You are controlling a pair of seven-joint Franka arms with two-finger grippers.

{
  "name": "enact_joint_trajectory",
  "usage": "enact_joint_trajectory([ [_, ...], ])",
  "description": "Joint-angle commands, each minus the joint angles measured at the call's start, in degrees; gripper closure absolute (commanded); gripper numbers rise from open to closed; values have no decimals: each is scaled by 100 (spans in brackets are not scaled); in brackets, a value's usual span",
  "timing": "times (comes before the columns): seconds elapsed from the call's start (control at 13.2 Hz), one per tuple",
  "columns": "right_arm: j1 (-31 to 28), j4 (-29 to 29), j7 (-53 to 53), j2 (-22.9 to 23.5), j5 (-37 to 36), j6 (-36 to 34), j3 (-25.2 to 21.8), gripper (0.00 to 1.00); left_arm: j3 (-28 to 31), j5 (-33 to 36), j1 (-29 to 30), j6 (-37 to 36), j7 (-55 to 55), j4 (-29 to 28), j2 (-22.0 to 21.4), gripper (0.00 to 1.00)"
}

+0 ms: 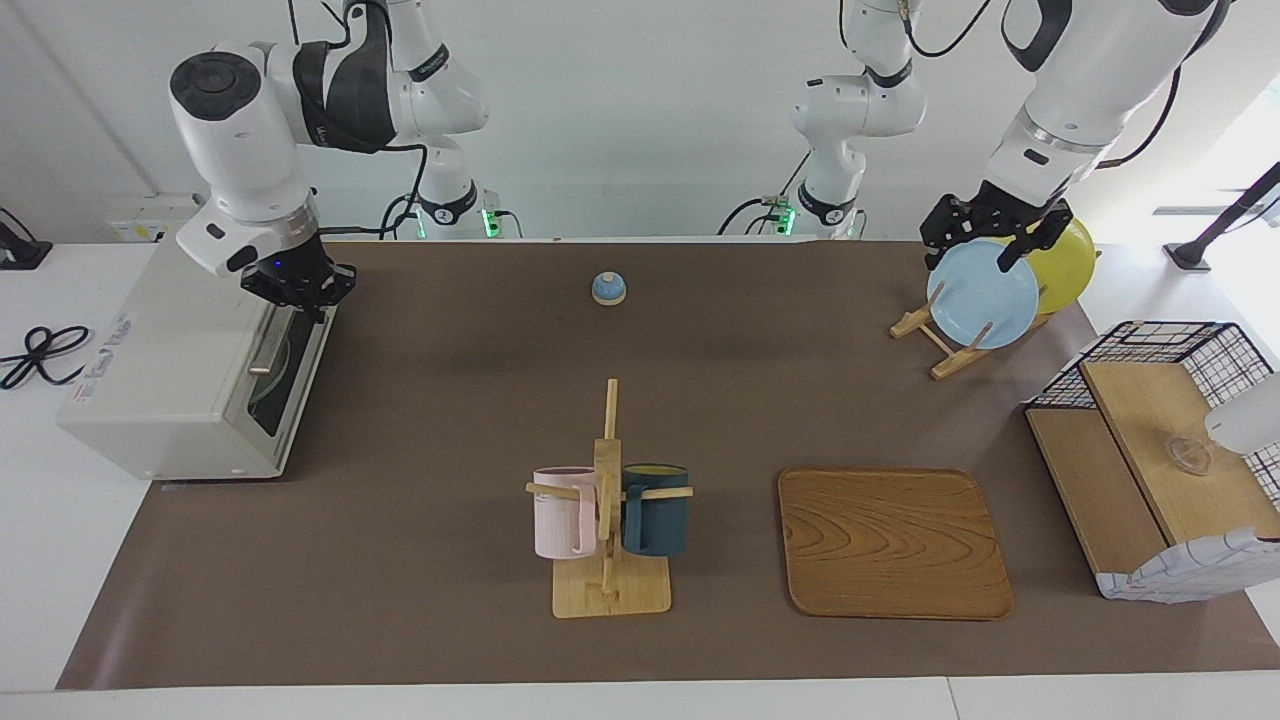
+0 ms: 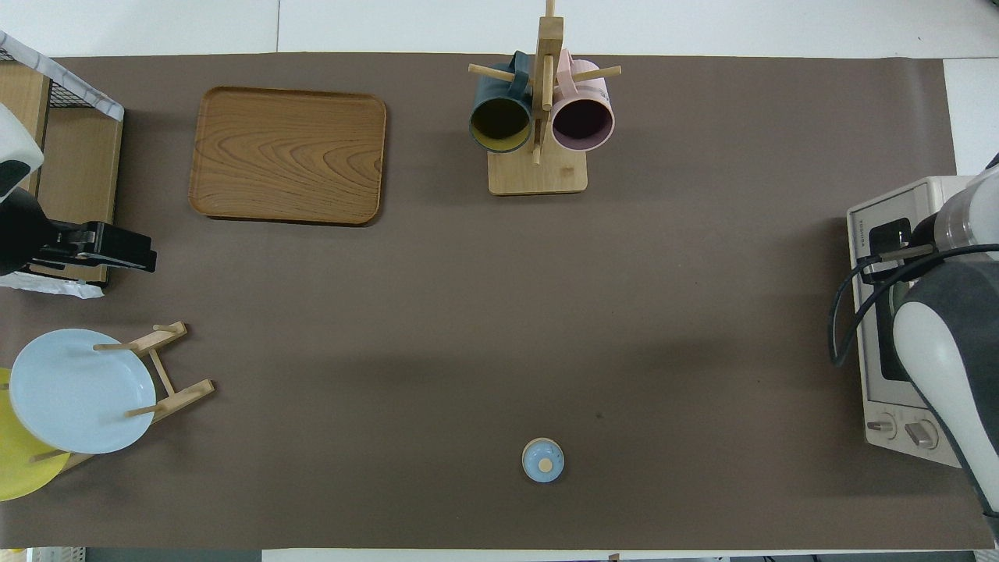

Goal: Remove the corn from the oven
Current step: 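Reach the right gripper to the toaster oven door handle, then pull the oven door down and open with the right gripper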

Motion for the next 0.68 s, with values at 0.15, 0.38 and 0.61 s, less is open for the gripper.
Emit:
enact_joint_trajectory([
  [0.15,-555,-747,-152,-417,-176,270,20,92,-69,104,158,-70,42,-2,-22,0],
  [0.38,-871,-984,-170,-355,-176,577,20,92,-69,104,176,-53,51,-20,-22,0],
  [0.61,-968,-1037,-170,-303,-176,586,20,92,-69,104,193,-18,42,-29,-22,0],
])
